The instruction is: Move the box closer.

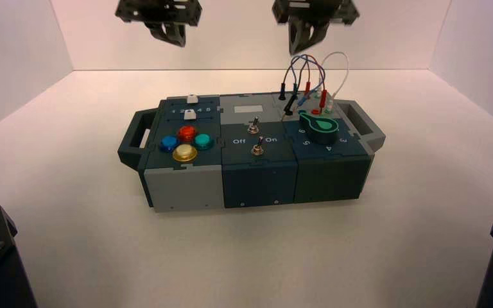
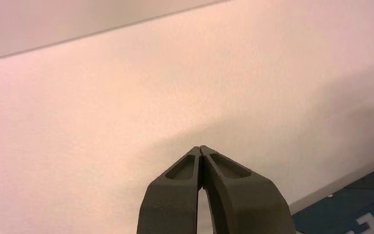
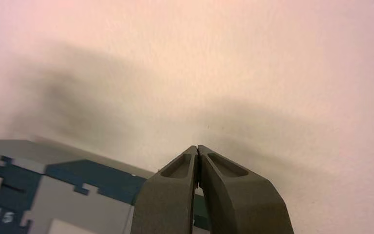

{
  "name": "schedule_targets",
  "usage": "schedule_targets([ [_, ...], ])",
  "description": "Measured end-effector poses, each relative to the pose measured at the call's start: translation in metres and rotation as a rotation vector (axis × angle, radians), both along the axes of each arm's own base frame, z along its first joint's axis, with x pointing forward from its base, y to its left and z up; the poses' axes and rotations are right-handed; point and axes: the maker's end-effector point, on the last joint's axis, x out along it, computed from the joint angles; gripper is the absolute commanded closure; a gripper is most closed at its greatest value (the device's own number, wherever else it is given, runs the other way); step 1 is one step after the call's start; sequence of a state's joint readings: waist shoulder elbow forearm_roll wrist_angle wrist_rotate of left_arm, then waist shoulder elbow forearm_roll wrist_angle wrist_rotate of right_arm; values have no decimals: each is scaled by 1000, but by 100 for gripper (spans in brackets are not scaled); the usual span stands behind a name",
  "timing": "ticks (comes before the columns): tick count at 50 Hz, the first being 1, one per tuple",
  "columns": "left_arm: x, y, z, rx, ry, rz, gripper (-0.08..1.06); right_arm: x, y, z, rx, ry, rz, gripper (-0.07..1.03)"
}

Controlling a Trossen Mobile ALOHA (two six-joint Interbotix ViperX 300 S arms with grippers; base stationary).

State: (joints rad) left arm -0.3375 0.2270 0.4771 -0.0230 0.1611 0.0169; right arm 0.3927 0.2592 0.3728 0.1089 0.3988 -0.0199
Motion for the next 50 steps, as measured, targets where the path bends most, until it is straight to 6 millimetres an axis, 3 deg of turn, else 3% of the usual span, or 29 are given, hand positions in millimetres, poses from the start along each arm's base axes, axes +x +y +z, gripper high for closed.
schedule_targets([
  [7,-3,-11,-20,17,53,-23,101,-2,-1,-27,-22,54,0,99],
  [18,-11,-30,-36,24,121,-49,101,-4,-1,-46,-38,92,1,99],
  [50,-50,-42,-79,48,355,-39,101,-8,-3,-60,-56,134,8,99],
])
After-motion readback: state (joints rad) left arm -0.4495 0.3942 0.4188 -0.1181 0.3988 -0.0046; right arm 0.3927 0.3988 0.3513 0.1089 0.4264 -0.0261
